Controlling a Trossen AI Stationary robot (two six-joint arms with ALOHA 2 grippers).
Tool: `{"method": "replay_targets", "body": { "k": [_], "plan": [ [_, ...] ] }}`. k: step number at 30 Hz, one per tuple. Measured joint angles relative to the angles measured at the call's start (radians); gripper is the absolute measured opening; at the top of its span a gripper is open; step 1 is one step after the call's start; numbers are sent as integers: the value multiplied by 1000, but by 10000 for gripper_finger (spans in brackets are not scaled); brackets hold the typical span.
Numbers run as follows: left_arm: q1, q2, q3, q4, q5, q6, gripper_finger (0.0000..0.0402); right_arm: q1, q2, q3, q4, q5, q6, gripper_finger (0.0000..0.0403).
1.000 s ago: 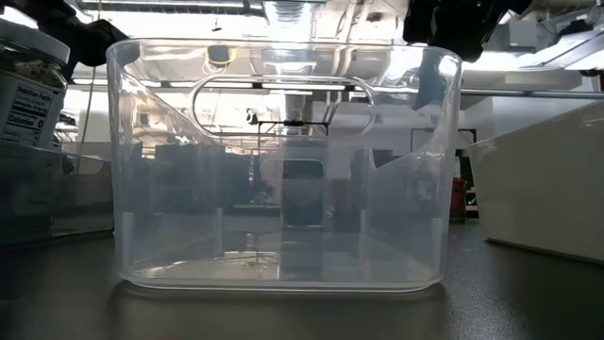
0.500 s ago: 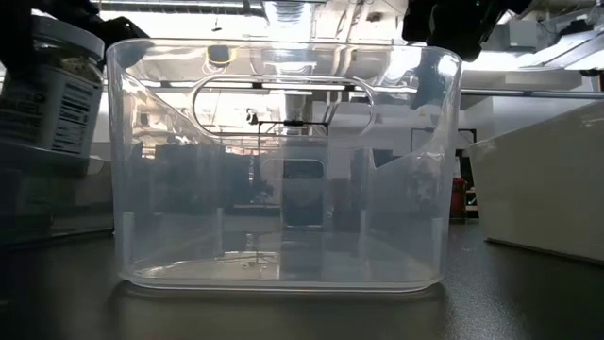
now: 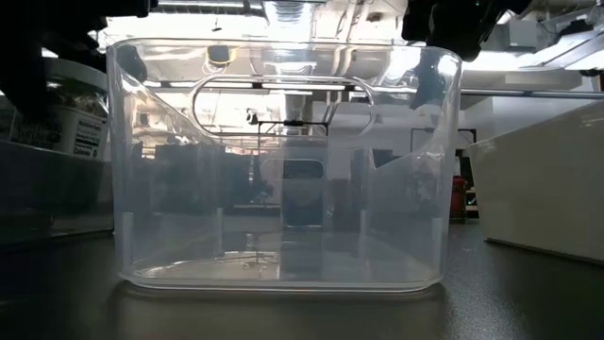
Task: Sort spices by type
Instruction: Put the right white seasoning bottle into the black bin
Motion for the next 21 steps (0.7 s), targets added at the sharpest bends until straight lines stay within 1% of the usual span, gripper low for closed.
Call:
{"method": "replay_targets", "body": {
  "k": [9, 21],
  "plan": [
    [25, 0, -1, -28, -5, 51, 204, 0, 0, 0, 0, 0, 0, 353],
    [31, -17, -11, -26, -33, 63, 204, 0, 0, 0, 0, 0, 0, 353]
  ]
}}
